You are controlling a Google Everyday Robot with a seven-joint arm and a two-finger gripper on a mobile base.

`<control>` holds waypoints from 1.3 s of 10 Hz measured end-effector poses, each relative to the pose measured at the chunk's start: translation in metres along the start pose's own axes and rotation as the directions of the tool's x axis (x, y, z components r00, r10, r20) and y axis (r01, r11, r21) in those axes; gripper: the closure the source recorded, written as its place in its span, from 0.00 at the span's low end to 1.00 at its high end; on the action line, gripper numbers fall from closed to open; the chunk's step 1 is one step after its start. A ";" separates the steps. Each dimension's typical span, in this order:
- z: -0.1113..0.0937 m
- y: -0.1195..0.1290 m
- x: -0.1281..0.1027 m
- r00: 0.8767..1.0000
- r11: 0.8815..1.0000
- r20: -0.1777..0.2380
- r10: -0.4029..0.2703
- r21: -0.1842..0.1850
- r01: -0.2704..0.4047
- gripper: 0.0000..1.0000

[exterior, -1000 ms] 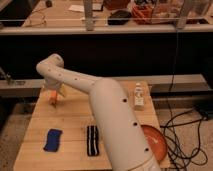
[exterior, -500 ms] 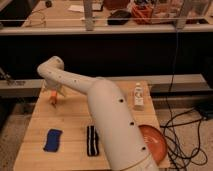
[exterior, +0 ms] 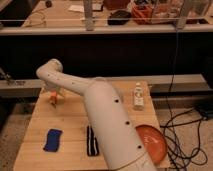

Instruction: Place the pepper on the white sponge

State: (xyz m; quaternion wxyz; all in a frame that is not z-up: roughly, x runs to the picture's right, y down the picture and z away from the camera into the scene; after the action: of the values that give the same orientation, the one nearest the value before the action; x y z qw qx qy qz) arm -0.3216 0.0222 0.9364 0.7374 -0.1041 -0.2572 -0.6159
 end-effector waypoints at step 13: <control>0.038 -0.003 0.006 0.999 0.994 -0.018 -0.041 -0.104 0.039 0.20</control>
State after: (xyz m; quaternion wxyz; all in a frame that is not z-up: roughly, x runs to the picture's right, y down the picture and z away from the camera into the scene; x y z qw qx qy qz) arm -0.3336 0.0340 0.9712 0.7210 -0.1306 -0.2195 -0.6442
